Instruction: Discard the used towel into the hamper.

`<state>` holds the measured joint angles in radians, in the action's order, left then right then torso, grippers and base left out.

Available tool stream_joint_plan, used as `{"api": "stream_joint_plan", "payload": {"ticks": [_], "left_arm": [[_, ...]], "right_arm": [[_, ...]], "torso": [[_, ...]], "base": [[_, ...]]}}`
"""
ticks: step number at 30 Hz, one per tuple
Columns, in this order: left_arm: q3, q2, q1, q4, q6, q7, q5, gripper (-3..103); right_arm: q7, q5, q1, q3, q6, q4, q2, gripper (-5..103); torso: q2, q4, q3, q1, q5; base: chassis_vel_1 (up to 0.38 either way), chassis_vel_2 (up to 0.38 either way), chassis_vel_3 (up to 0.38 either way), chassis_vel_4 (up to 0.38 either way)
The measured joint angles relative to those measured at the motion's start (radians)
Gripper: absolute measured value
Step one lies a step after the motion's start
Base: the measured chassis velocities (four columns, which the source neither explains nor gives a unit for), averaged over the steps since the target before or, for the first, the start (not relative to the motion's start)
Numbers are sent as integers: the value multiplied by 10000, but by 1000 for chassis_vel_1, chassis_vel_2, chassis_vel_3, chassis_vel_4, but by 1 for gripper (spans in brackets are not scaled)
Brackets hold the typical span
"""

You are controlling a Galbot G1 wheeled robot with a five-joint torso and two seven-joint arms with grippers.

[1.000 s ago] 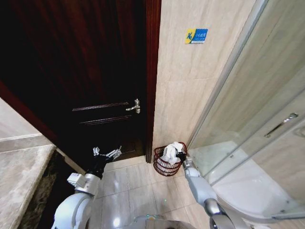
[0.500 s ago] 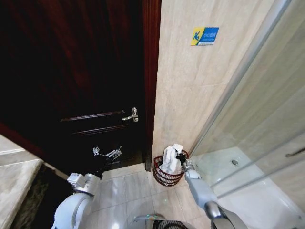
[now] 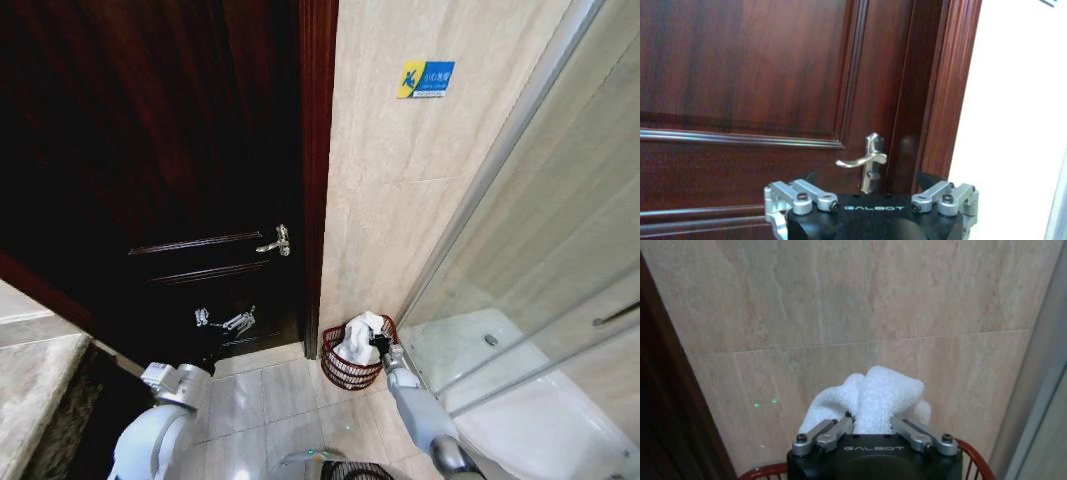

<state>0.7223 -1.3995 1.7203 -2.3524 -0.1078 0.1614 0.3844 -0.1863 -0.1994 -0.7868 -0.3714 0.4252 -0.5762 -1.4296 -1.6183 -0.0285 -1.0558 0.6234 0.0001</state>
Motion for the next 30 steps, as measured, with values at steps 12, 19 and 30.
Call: {"api": "stream_joint_plan", "payload": {"ticks": [12, 19, 30], "left_arm": [[0, 0, 0, 0, 0, 0, 0, 99], [0, 0, 0, 0, 0, 0, 0, 99], [0, 0, 0, 0, 0, 0, 0, 99]], "right_arm": [[169, 10, -9, -102, 1, -8, 8, 12], [174, 18, -36, -124, -71, 24, 42, 12], [120, 23, 193, -113, -358, 325, 1, 12]], "torso": [[104, -1, 54, -48, -1], [511, -1, 270, -243, -1], [1296, -2, 683, -608, -1]], "base": [[0, 0, 0, 0], [0, 0, 0, 0], [0, 0, 0, 0]]}}
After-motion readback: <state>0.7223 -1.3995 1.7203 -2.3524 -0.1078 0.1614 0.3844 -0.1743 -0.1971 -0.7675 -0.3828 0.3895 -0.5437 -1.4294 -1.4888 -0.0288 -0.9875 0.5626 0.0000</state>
